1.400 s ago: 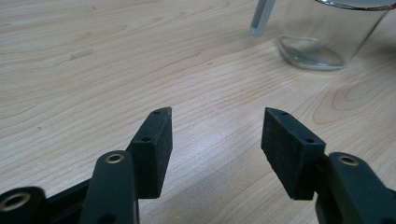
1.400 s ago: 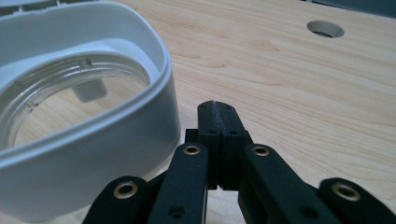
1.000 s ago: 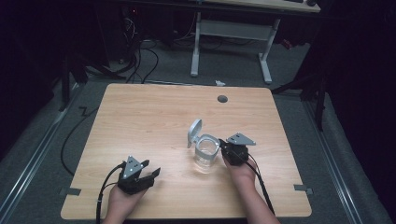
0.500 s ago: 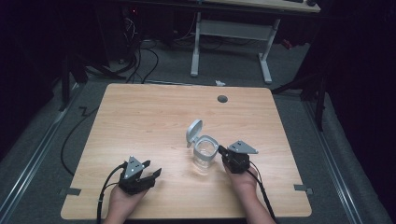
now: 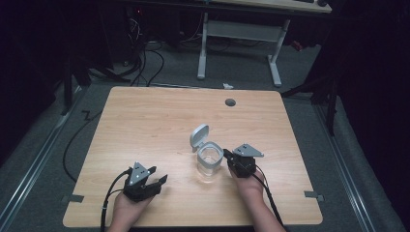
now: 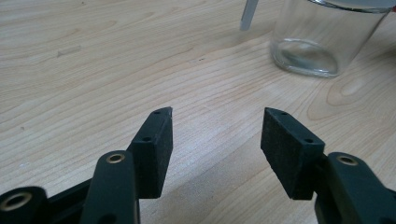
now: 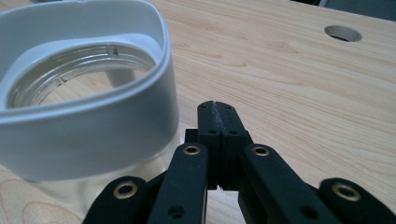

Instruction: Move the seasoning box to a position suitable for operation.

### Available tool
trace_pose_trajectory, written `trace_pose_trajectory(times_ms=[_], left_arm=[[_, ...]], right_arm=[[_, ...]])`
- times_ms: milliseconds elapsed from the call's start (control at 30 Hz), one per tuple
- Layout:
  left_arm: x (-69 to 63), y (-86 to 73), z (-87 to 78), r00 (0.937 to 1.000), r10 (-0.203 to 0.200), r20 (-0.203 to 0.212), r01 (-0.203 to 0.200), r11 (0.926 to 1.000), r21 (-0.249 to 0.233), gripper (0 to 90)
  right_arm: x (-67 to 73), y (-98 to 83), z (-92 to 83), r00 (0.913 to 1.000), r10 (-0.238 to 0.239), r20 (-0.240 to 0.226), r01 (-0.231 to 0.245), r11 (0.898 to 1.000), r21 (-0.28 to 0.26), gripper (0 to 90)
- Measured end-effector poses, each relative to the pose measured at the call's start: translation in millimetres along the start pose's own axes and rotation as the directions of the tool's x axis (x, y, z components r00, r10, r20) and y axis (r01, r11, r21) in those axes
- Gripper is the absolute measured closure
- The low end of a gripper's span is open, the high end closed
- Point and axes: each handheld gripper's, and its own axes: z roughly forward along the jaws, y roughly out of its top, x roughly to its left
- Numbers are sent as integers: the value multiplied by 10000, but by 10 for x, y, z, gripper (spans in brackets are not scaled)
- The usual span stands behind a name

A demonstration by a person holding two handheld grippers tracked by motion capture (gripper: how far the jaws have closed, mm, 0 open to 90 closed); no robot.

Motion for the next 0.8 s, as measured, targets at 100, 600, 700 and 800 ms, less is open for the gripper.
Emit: trace_pose_trajectory(times_ms=[100, 600, 700, 800], left_arm=[[2, 4, 0, 10000, -80, 8, 80, 10000, -12, 444], [-11, -4, 7, 9998, -166, 83, 166, 9999, 6, 443], [-15, -5, 7, 9998, -194, 87, 194, 9998, 13, 443], [-17, -6, 7, 9998, -192, 96, 192, 9998, 15, 444]], right_arm=[[33, 12, -7, 9999, -152, -40, 152, 9999, -25, 898], [358, -140, -189, 9966, -465, -675, 449, 9987, -253, 897], [425, -179, -199, 9956, -475, -803, 456, 9986, -264, 895], [467, -213, -201, 9945, -526, -901, 505, 9984, -250, 890]])
